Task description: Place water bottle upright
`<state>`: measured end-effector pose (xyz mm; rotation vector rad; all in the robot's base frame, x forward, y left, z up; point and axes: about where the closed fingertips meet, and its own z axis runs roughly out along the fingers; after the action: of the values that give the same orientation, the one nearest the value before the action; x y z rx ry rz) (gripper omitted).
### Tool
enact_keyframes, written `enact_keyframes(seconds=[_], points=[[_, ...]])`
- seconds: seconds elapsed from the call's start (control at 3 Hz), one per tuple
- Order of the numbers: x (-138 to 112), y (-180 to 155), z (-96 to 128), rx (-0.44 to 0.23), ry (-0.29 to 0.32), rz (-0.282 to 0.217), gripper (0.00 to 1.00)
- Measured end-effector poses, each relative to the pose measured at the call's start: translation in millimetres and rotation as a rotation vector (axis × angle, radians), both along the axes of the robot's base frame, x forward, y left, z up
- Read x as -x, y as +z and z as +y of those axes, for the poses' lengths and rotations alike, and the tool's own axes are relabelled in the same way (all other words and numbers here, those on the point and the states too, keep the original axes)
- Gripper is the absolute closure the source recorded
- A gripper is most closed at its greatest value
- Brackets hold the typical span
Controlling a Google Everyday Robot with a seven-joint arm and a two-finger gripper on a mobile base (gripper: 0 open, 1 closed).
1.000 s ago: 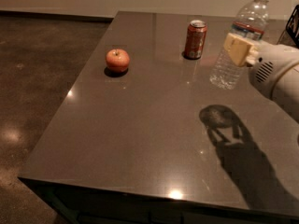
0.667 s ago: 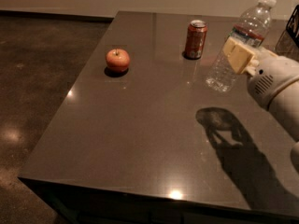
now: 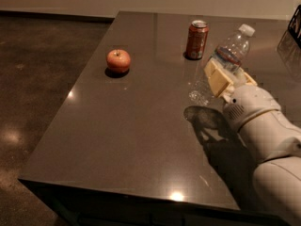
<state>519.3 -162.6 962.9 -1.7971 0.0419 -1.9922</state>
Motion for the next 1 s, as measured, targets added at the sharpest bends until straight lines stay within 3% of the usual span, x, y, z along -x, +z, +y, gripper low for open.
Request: enact_keyframes(seconds=[0.33,1.0], points=[[-3,-15,16,0.043,-0.007,-0.058,1.0],[-16,-24,31,0.27,-0.061,-0.179,1.0]])
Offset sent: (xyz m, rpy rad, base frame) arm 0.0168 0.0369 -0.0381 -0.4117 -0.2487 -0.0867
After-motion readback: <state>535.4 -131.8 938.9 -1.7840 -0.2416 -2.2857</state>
